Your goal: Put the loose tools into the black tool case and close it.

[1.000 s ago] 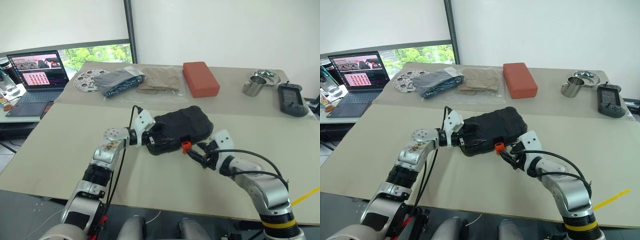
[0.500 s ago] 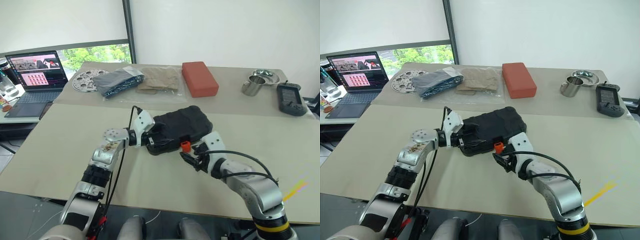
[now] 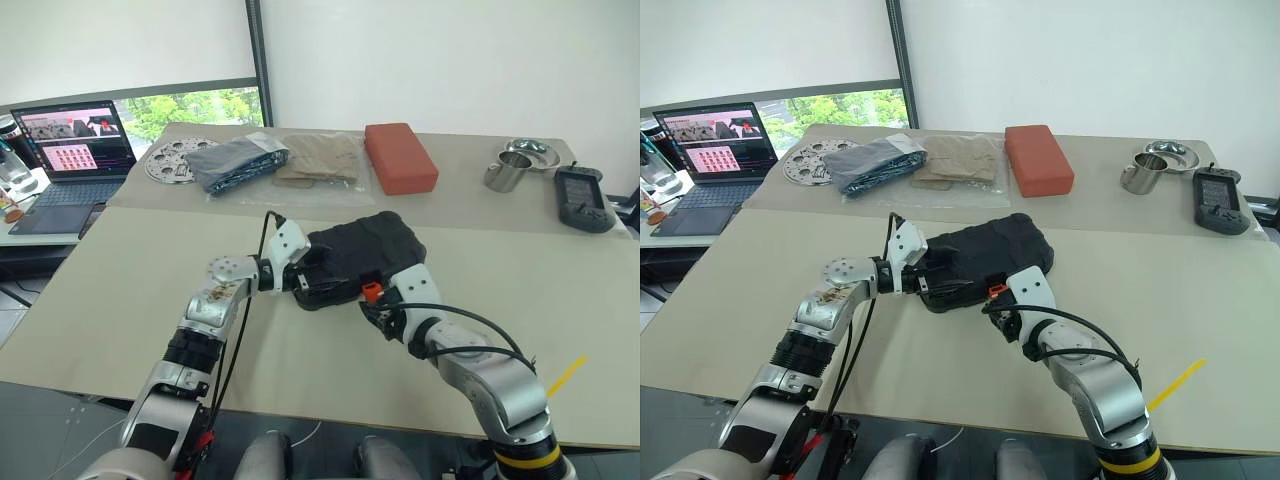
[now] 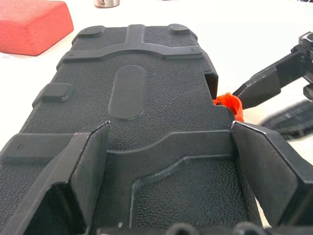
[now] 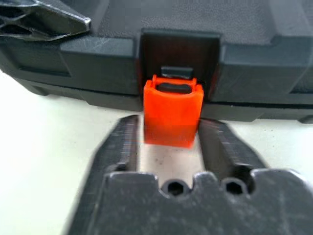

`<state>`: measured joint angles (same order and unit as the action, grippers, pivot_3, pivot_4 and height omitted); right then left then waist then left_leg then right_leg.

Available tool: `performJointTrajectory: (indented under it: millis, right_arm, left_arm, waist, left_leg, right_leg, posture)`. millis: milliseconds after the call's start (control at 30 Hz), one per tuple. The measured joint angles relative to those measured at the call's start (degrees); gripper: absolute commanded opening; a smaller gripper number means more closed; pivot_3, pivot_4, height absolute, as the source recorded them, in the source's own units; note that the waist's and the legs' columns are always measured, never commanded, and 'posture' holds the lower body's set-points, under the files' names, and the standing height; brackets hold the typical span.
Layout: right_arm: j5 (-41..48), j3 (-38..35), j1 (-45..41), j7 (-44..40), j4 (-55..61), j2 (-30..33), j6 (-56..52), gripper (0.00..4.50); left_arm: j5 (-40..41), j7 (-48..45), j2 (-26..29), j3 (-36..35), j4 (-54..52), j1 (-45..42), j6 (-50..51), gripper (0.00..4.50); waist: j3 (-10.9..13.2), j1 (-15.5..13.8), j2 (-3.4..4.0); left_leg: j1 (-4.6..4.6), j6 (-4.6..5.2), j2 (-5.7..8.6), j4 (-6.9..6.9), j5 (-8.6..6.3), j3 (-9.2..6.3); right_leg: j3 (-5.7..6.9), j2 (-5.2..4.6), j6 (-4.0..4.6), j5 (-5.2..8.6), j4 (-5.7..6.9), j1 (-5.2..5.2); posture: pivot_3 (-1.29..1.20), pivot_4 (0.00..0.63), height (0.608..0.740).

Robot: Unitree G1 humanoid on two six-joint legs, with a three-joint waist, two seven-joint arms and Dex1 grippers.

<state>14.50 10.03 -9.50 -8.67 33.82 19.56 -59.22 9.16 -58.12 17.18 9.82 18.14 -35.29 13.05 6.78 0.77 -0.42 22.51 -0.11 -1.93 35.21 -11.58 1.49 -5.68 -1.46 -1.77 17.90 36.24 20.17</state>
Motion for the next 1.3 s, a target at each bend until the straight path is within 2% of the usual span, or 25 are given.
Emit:
performJointTrajectory:
  millis: [533,1300]
  right_arm:
    - [-1.9,-0.3,-0.3,0.3,0.1,-2.6,-0.2,1.17]
    - [-3.2,-0.5,-1.6,-1.3,-1.0,-2.8,1.1,1.17]
  left_arm:
    - [0.0,-0.2,-0.8,0.0,1.4,-0.7,-0.6,4.24]
    - [-0.1,-0.3,-1.3,0.0,2.3,-0.6,-1.8,4.24]
  waist:
    - [0.0,0.1,0.00]
    - [0.0,0.1,0.00]
  left_leg:
    - [0.01,0.01,0.00,-0.02,0.01,-0.03]
    - [0.01,0.01,0.00,-0.05,0.01,-0.09]
  right_leg:
    - [0.00,0.00,-0.02,0.01,-0.01,0.01]
    - [0.00,-0.02,-0.04,0.02,-0.06,0.00]
  posture:
    - [0.00,0.150,0.740]
    - [0.00,0.150,0.740]
